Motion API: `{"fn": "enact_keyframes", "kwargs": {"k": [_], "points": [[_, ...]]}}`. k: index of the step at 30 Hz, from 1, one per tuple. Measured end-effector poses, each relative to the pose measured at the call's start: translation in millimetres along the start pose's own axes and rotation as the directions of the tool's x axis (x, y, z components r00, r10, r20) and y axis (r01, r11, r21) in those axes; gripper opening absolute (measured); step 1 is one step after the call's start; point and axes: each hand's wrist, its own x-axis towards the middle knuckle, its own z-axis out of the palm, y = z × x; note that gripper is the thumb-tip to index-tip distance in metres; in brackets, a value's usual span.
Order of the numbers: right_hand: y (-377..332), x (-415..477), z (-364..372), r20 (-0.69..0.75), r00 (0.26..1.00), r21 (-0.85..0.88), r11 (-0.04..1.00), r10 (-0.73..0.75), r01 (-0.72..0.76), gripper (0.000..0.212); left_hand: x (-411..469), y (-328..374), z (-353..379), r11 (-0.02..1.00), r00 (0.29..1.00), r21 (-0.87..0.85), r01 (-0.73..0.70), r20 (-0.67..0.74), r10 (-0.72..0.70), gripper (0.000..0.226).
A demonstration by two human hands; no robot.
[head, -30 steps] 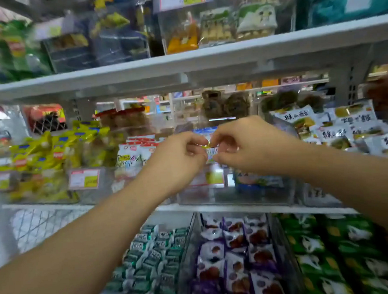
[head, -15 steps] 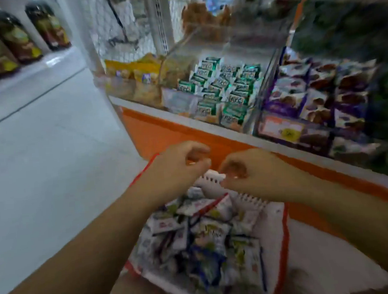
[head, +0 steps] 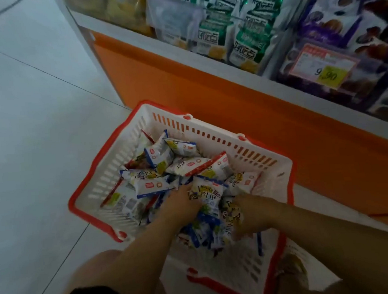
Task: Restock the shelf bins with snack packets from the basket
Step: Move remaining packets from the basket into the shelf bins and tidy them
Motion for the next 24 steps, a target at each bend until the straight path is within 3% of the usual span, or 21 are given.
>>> {"fn": "enact_keyframes", "kwargs": {"k": [3,9,12,15,18,21,24], "points": [[2,10,19,0.033,0.999,-0.131,0.991,0.004,0.0,0.116,13,-6,15,0.999,0.998,0.032,0.03,-0.055,-0.028,0.075],[3,14,30,-0.034,0.999,-0.248,0.969,0.004,-0.012,0.112,24,-1,32,0.995,0.996,0.079,0.059,-0.066,-0.054,0.088],[2,9,20,-0.025,1.0,-0.229,0.973,-0.018,0.012,0.103,27,4,35,0.995,0.993,0.029,0.092,-0.077,-0.09,0.085],[2,1,12,0.009,1.0,-0.233,0.972,-0.03,0.031,0.095,32,9,35,0.992,0.989,-0.053,0.113,-0.085,-0.117,0.067],[1,-12,-1,0.072,0.997,-0.258,0.966,-0.013,0.031,0.102,33,12,29,0.937,0.985,-0.305,0.168,0.022,-0.169,0.041],[-4,-40,-32,0.121,0.993,-0.295,0.955,-0.005,0.04,0.105,19,15,16,0.84,0.957,-0.465,0.279,0.212,-0.2,0.043],[-10,-78,-64,0.152,0.988,-0.347,0.934,-0.038,0.089,0.099,-4,24,-8,0.752,0.926,-0.571,0.328,0.351,-0.137,0.045]]}}
